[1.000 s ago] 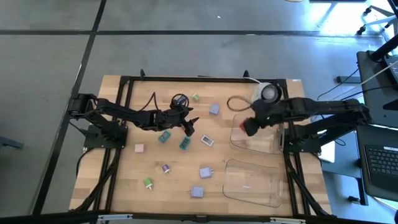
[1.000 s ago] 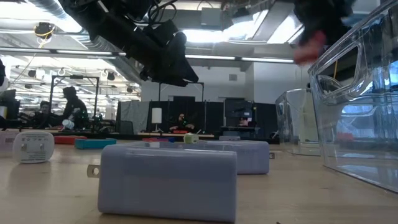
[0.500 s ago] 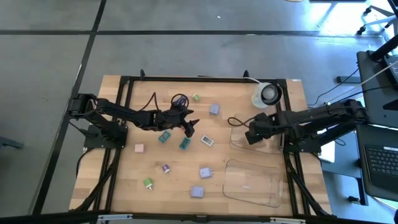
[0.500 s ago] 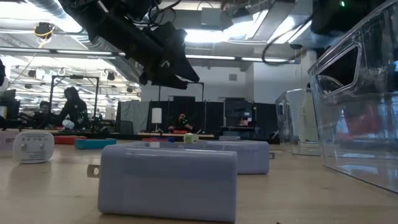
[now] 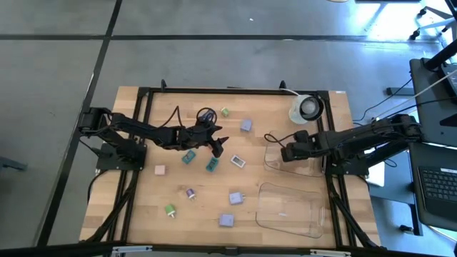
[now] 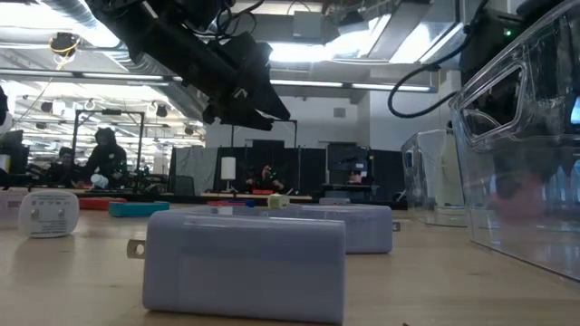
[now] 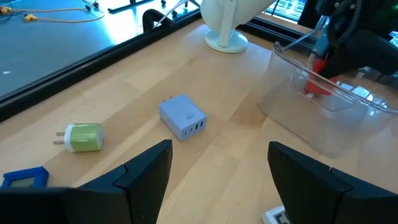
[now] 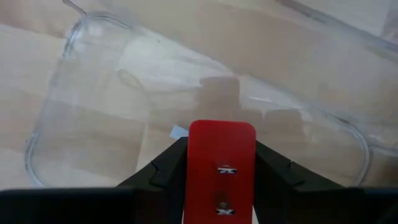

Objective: Pick & Place Office items
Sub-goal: Put the red charger adapter into the top transparent bin, then put the right red digital timer into the bottom transparent bin

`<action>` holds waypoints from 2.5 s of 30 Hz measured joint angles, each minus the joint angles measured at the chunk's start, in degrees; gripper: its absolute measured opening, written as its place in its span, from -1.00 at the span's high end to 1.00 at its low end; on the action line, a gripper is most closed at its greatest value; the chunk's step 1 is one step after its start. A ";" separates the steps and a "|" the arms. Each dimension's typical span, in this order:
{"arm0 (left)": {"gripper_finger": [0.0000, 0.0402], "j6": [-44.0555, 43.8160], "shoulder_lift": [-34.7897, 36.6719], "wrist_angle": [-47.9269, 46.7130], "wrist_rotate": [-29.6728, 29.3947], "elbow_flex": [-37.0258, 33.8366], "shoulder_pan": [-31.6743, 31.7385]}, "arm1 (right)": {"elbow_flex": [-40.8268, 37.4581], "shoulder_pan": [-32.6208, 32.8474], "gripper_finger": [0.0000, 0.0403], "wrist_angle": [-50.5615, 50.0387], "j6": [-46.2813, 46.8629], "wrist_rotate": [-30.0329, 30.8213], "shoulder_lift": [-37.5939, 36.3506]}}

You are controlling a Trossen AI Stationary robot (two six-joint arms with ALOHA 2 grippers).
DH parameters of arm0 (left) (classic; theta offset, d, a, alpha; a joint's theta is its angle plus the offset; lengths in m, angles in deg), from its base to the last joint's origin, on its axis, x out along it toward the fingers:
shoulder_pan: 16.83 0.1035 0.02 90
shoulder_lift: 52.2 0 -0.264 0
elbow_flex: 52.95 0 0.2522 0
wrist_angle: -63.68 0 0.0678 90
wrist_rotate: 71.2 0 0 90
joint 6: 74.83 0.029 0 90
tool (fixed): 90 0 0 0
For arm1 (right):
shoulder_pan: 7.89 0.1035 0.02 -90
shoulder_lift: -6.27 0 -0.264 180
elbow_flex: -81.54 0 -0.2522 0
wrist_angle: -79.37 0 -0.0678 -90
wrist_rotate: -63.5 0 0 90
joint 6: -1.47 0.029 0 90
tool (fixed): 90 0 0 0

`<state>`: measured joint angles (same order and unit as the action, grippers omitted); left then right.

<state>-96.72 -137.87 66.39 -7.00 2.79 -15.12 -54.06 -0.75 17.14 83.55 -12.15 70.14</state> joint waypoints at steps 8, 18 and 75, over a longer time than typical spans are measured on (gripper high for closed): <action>-0.30 0.11 0.00 0.00 -0.48 0.00 0.00 | -0.02 0.00 -0.03 0.27 -0.11 0.50 0.00; -0.31 -1.21 0.00 -3.71 -3.27 0.00 1.66 | 6.95 -0.02 -0.46 -2.06 -7.32 -3.42 -0.22; -0.31 69.44 -16.55 -24.26 49.89 4.44 23.82 | 24.00 -6.73 -0.57 2.63 -33.03 2.60 -0.26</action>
<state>-27.28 -154.42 42.13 42.90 7.23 8.71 -30.06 -7.48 19.77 50.53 -9.55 69.88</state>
